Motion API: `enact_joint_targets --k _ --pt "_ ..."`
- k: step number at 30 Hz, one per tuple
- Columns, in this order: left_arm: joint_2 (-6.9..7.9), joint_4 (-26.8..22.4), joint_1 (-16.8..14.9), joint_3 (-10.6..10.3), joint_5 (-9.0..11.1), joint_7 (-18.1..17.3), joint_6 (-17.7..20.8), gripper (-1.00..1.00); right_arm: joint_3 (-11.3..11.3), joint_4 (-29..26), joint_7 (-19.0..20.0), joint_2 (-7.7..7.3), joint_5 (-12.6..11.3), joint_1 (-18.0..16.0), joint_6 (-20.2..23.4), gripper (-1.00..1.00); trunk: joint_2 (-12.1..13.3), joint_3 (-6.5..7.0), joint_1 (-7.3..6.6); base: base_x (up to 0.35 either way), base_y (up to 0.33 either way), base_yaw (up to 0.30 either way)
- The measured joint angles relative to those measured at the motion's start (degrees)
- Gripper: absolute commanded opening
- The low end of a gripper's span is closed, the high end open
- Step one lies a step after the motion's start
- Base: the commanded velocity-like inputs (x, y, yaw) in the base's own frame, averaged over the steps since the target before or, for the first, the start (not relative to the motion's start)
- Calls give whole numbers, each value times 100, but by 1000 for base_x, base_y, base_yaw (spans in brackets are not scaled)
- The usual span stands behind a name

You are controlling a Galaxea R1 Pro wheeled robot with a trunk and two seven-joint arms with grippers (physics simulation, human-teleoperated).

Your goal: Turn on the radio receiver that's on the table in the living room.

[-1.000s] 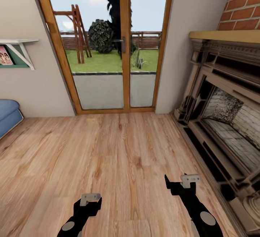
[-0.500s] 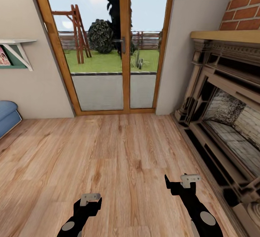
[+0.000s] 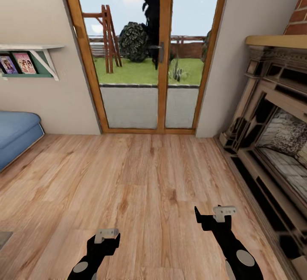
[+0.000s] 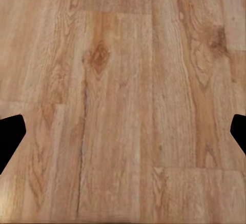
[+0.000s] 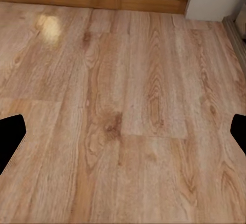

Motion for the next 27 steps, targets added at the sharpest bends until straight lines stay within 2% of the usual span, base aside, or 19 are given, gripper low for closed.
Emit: enact_joint_targets --k 27 --pt "-6 9 0 0 5 0 0 100 0 0 0 0 0 -2 0 100 0 -77 0 0 0 286"
